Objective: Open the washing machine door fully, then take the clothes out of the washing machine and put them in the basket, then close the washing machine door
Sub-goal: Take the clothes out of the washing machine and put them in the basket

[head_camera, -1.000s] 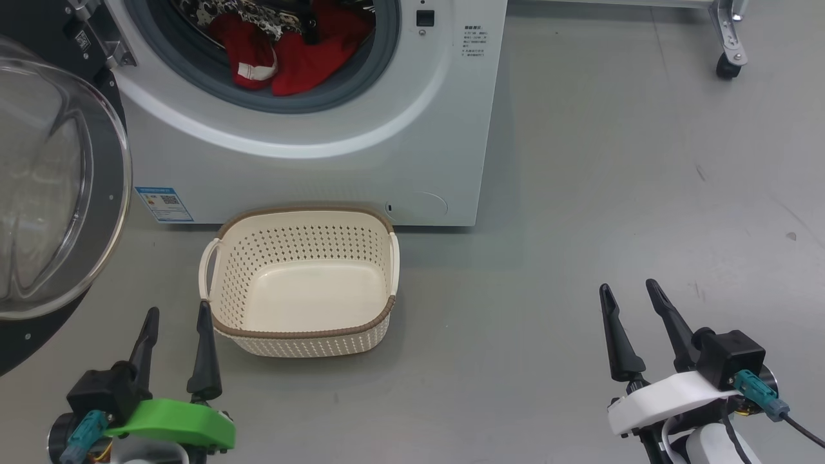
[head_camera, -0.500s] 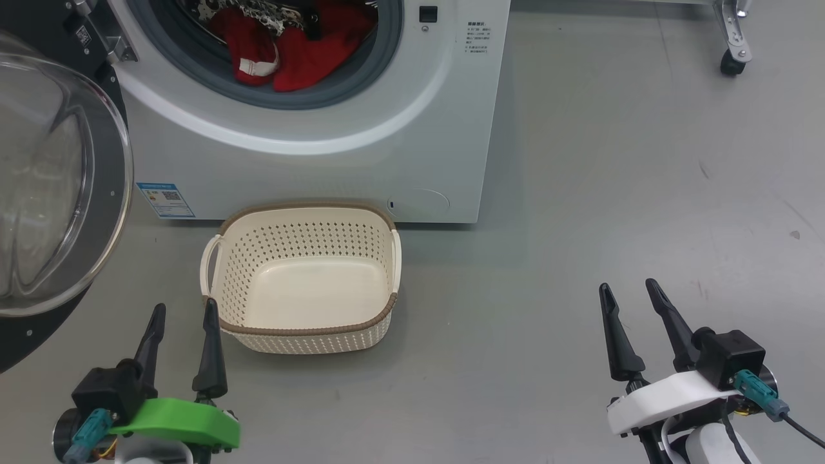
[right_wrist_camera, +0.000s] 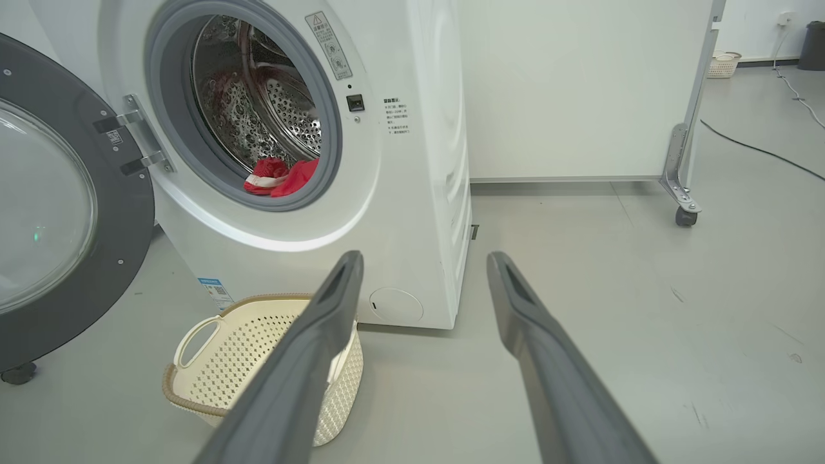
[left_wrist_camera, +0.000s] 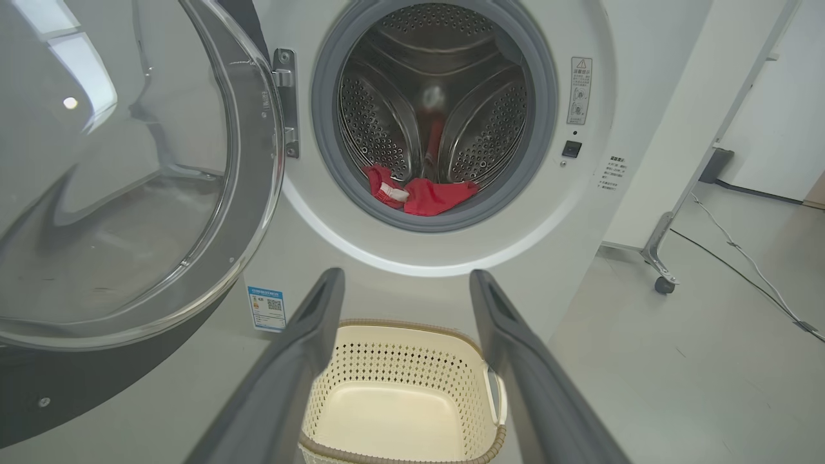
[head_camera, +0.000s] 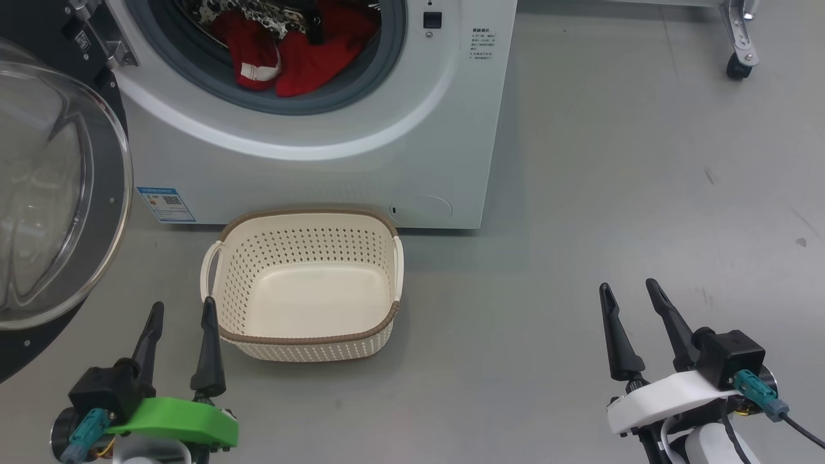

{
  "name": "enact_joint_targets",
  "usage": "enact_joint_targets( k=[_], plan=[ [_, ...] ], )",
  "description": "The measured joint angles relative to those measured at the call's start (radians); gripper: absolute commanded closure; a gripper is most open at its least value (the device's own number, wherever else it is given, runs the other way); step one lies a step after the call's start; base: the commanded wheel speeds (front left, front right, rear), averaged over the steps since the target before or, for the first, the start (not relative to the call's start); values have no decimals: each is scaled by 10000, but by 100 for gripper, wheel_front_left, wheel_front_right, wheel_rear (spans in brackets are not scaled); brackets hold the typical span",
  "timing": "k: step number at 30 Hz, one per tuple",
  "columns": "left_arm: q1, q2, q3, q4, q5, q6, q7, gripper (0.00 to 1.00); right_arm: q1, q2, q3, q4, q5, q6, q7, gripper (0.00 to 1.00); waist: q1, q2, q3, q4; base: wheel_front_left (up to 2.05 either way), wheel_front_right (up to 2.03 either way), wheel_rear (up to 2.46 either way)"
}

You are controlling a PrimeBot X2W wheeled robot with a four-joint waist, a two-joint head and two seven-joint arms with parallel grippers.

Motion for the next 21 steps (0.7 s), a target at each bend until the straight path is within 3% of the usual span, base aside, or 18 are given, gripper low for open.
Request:
enact_joint_targets(
  k=[21],
  plan=[
    [0,-23,188,-123,293,150,-27,0,1,27,-79,4,-77,2,0,0,0,0,-106,59,125,-125,0]
  ],
)
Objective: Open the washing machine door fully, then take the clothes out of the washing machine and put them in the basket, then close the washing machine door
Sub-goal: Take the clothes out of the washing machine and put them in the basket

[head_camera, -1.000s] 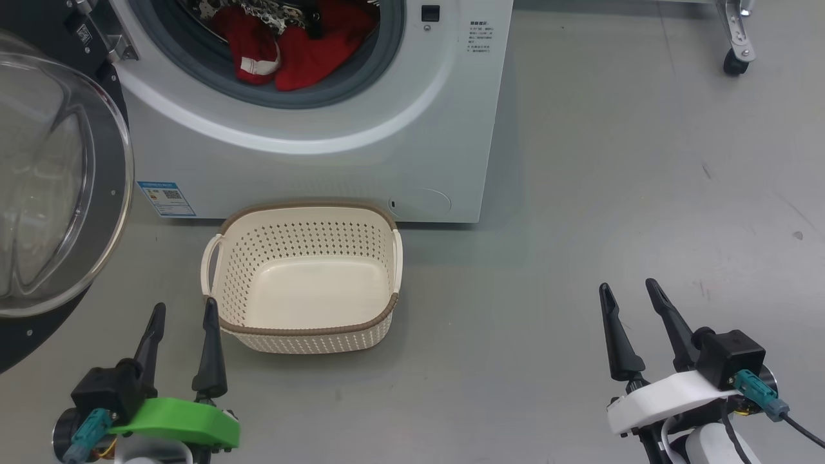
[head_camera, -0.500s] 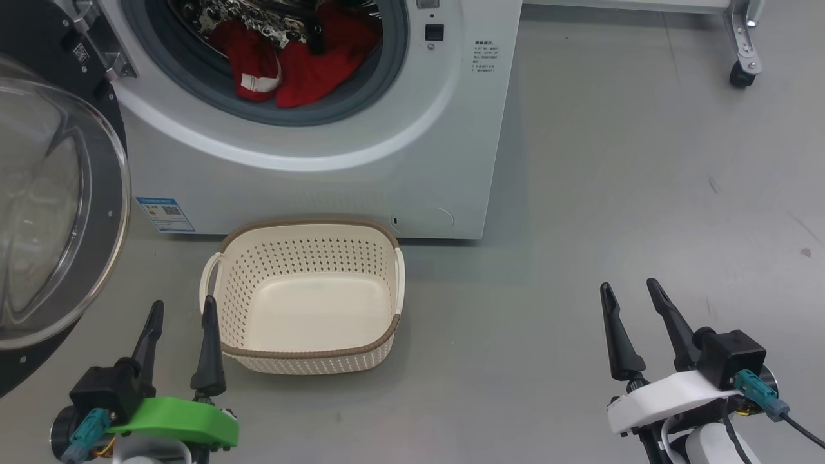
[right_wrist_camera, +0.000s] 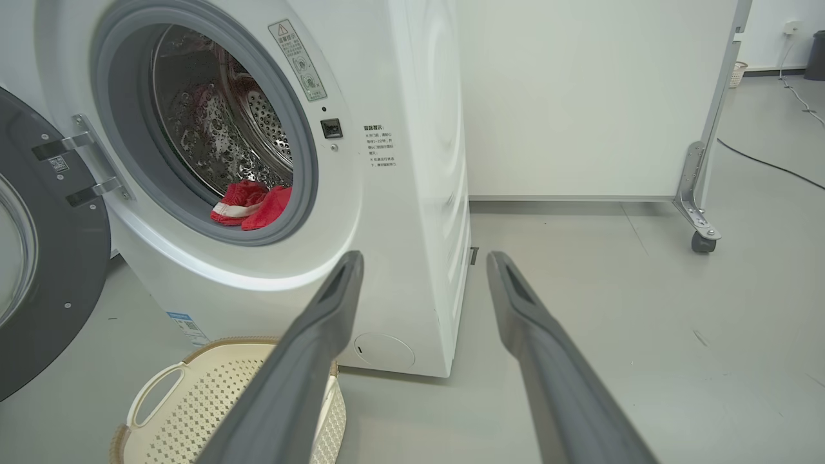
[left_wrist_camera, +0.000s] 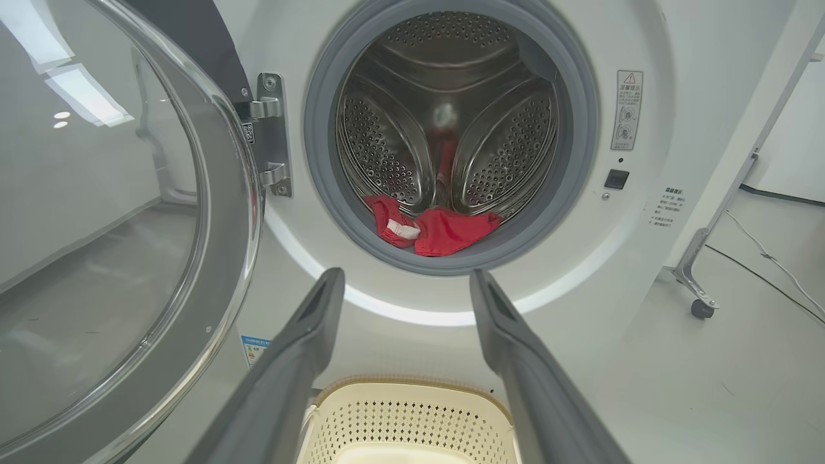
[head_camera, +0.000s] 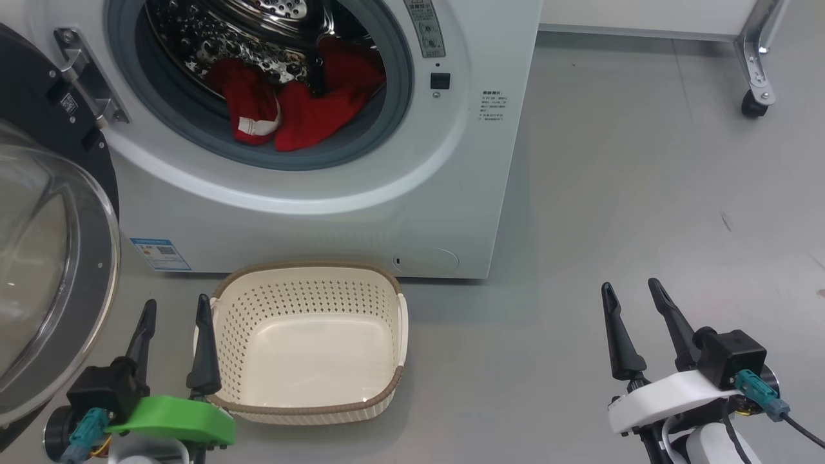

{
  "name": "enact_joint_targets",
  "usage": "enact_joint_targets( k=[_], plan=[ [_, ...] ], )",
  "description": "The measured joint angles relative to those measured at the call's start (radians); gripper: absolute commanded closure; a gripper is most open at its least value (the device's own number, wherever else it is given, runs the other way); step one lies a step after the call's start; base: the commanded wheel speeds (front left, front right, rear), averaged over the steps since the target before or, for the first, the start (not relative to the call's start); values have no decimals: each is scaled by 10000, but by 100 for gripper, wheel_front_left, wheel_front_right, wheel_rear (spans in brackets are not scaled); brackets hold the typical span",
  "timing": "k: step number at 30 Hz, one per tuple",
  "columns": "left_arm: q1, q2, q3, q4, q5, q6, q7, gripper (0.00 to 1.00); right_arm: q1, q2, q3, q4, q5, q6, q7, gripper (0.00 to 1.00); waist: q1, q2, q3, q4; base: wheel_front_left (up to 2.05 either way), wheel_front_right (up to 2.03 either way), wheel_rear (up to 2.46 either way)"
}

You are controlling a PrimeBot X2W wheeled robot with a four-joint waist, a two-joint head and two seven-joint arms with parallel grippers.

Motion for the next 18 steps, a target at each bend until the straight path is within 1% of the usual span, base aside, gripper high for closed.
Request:
enact_joint_targets(
  k=[8,18],
  plan=[
    [1,-6,-180,33,159,-13,0,0,0,4,12,12,0,0,0,0,0,0,9,6,117,-117,0],
    [7,-8,-291,98,211,-48,0,0,0,8,46,52,-2,0,0,0,0,0,-51,-61,75,-75,0]
  ],
)
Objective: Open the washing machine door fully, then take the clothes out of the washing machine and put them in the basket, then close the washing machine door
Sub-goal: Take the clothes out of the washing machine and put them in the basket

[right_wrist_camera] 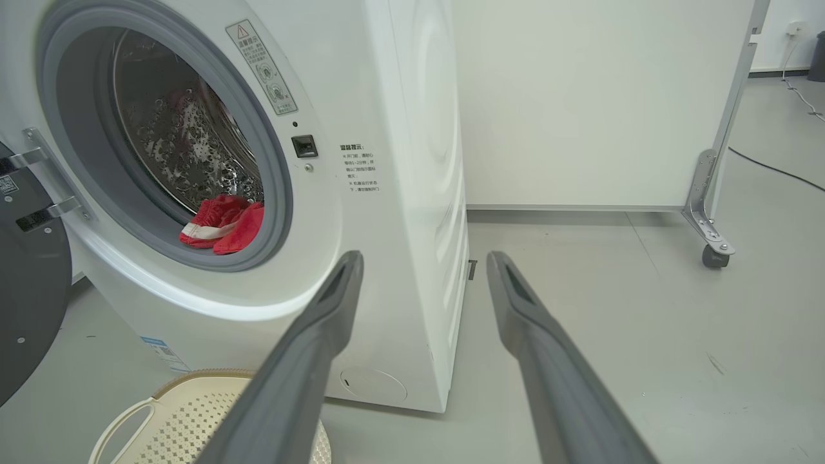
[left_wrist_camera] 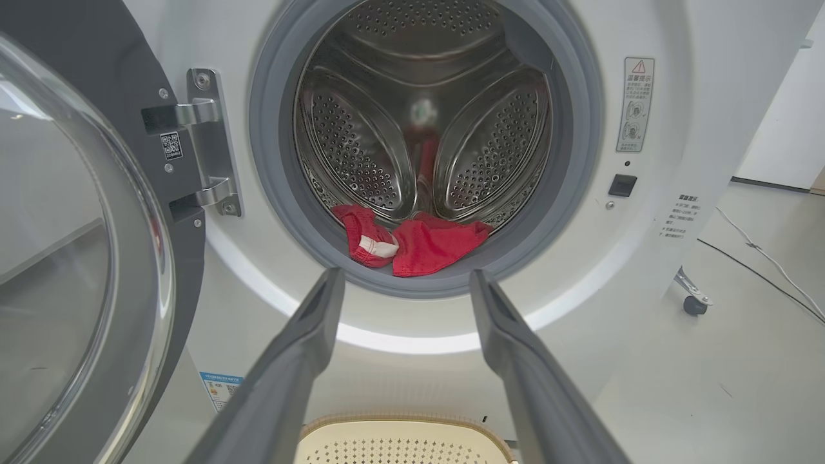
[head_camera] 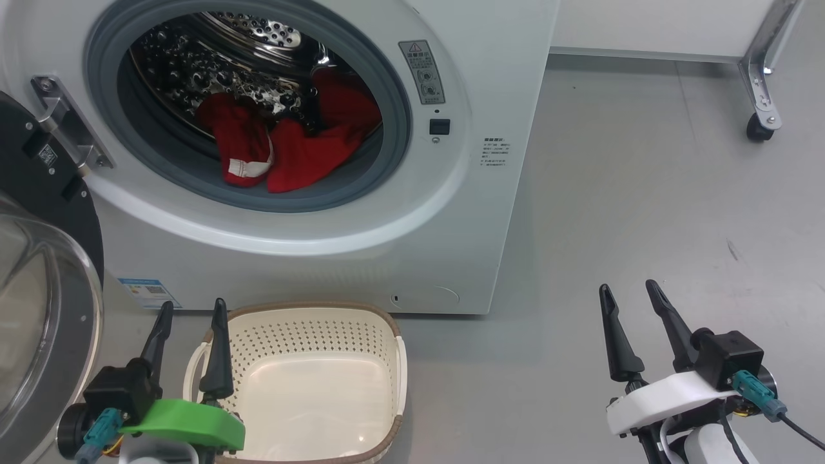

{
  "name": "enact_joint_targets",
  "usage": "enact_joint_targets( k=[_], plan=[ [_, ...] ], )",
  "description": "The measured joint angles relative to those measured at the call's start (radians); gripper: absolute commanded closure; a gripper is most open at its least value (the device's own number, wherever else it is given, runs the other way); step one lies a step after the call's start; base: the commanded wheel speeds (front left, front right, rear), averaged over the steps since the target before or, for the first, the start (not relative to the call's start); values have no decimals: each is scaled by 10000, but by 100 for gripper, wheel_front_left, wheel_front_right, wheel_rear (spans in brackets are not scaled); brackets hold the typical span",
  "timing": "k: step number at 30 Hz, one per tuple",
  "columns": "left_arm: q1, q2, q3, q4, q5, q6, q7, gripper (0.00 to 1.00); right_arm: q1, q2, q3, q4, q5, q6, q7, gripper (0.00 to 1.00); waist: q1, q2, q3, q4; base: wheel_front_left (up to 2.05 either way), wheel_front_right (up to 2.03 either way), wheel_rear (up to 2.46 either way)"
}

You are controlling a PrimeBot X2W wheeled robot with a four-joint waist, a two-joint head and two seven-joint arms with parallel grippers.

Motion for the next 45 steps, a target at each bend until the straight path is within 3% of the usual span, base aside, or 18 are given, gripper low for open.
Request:
enact_joint_targets(
  k=[45],
  plan=[
    [7,-2,42,148,127,-54,0,0,0,21,25,6,0,0,-2,0,0,0,286,-61,8,-8,0]
  ],
)
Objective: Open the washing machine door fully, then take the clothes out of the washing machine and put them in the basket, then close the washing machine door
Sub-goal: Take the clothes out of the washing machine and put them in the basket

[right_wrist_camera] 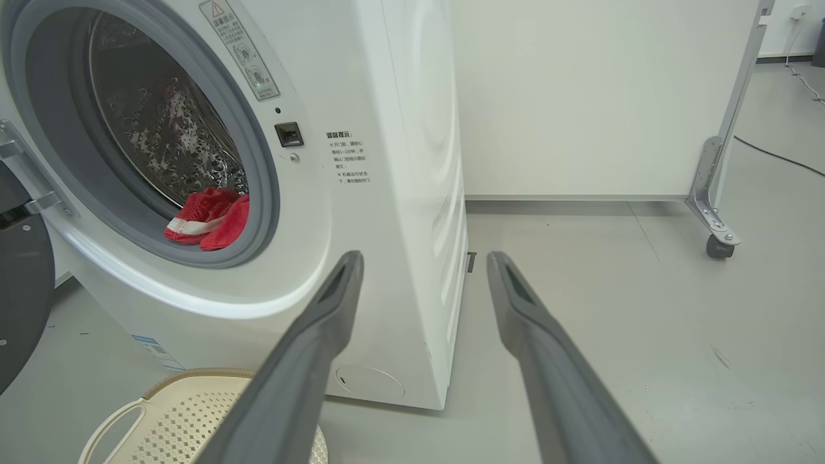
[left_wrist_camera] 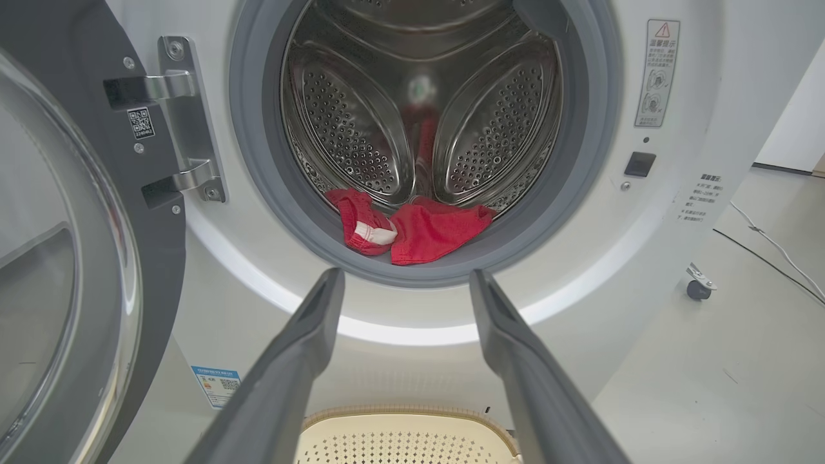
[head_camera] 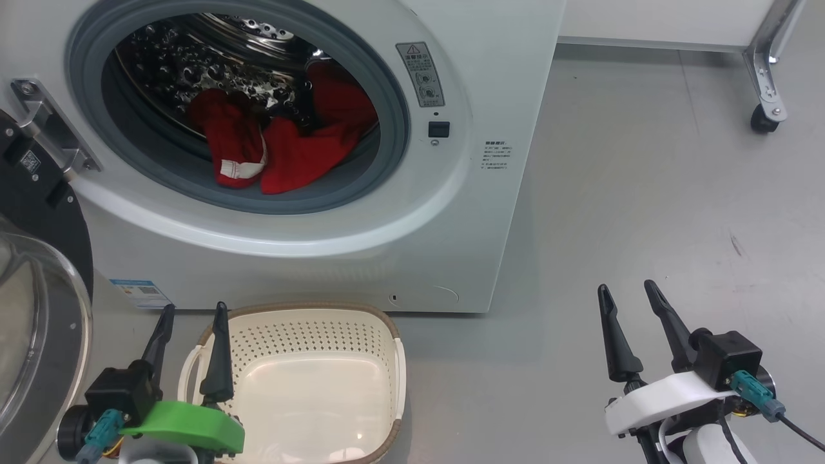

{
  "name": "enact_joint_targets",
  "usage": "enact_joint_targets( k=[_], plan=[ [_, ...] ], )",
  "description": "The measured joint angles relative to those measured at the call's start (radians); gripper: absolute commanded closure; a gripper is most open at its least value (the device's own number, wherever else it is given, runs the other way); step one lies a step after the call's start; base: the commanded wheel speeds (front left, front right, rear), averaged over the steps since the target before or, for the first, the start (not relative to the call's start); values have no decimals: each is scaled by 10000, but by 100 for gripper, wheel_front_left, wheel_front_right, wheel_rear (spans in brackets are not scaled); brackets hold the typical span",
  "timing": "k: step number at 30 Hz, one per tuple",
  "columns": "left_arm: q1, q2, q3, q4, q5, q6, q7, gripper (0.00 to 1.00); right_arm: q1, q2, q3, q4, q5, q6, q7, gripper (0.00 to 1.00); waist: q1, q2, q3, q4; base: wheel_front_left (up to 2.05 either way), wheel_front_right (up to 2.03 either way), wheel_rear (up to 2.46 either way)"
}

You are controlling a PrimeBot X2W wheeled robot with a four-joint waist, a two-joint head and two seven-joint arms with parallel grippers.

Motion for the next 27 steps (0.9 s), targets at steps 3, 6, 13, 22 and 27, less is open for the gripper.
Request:
enact_joint_targets(
  k=[3,6,13,22,27],
  plan=[
    [-1,-2,15,0,0,0,0,0,0,4,-8,-4,0,0,2,0,0,0,26,-2,0,0,0],
    [-3,-2,38,0,0,0,0,0,-1,8,-8,-6,0,0,0,0,0,0,57,-4,0,0,0],
    [-5,-2,69,-13,0,-8,0,0,-3,17,6,-40,0,0,2,0,0,0,163,-17,0,0,0],
    [-39,90,174,-140,132,61,4,0,-156,42,111,-284,0,0,2,0,0,0,624,-148,0,0,0],
    [-256,337,201,-268,391,267,167,0,-164,59,232,-399,0,0,0,0,0,0,1060,-274,0,0,0]
  ],
)
